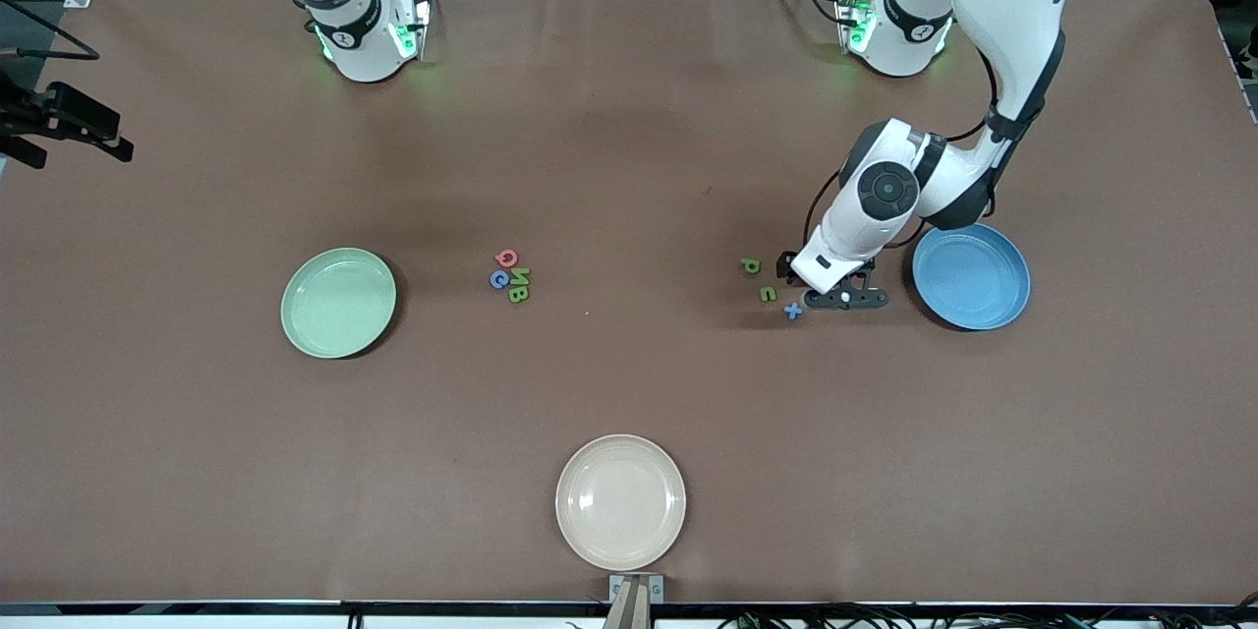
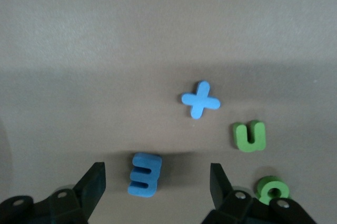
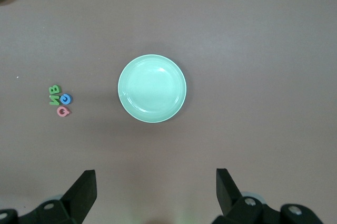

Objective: Sort upper and lower case letters into plates
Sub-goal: 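Carry the blue 3 to the blue plate while the right gripper reaches letters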

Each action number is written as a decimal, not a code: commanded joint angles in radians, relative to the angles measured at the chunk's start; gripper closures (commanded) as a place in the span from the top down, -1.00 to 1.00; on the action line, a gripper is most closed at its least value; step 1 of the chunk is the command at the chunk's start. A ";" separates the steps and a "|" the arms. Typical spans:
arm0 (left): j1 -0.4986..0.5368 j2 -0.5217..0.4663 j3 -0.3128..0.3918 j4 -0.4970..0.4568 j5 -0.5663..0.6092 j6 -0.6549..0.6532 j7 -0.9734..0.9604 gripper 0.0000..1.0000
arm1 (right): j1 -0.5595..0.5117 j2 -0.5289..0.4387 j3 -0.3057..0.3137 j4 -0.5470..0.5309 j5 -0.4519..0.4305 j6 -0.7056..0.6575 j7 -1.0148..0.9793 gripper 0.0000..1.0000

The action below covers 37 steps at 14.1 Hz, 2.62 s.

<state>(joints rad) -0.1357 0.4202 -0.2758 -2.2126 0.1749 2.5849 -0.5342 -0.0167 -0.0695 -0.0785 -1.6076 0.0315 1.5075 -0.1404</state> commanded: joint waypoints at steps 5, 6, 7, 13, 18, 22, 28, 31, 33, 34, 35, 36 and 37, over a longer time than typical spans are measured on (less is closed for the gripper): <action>-0.001 -0.006 0.003 -0.052 0.043 0.063 -0.021 0.31 | -0.060 0.154 0.006 0.020 0.015 0.057 -0.002 1.00; -0.001 0.002 0.003 -0.052 0.043 0.072 -0.021 0.23 | -0.057 0.184 0.006 0.020 0.010 0.075 -0.002 1.00; -0.001 0.005 0.004 -0.052 0.043 0.076 -0.021 0.16 | -0.057 0.219 0.008 0.028 0.008 0.079 -0.004 1.00; 0.011 0.029 0.007 -0.047 0.121 0.080 -0.032 -0.11 | 0.055 0.234 0.016 0.008 0.059 0.091 0.097 1.00; 0.011 0.023 0.007 -0.041 0.123 0.078 -0.120 -0.62 | 0.286 0.295 0.014 -0.071 0.114 0.261 0.379 1.00; 0.022 -0.020 0.004 -0.042 0.123 0.067 -0.156 -0.78 | 0.435 0.419 0.016 -0.075 0.116 0.413 0.487 1.00; 0.134 -0.181 -0.005 -0.047 0.124 -0.124 0.011 -0.80 | 0.524 0.527 0.014 -0.161 0.116 0.661 0.495 1.00; 0.230 -0.216 -0.005 -0.074 0.124 -0.150 0.164 -0.80 | 0.552 0.546 0.016 -0.236 0.114 0.782 0.492 0.99; 0.304 -0.219 -0.005 -0.091 0.124 -0.150 0.265 -0.80 | 0.569 0.577 0.014 -0.238 0.114 0.819 0.490 0.96; 0.342 -0.215 -0.005 -0.091 0.124 -0.150 0.319 -0.80 | 0.573 0.589 0.014 -0.242 0.113 0.838 0.490 0.95; 0.372 -0.207 -0.003 -0.091 0.124 -0.150 0.368 -0.80 | 0.573 0.600 0.014 -0.248 0.113 0.858 0.484 0.95; 0.401 -0.202 -0.003 -0.088 0.124 -0.150 0.414 -0.80 | 0.578 0.615 0.014 -0.250 0.110 0.879 0.479 0.95; 0.430 -0.187 -0.003 -0.084 0.124 -0.147 0.454 -0.80 | 0.587 0.629 0.014 -0.255 0.108 0.901 0.479 0.95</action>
<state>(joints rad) 0.2478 0.2267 -0.2687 -2.2917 0.2848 2.4324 -0.1450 0.5510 0.5430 -0.0532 -1.8445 0.1388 2.3654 0.3437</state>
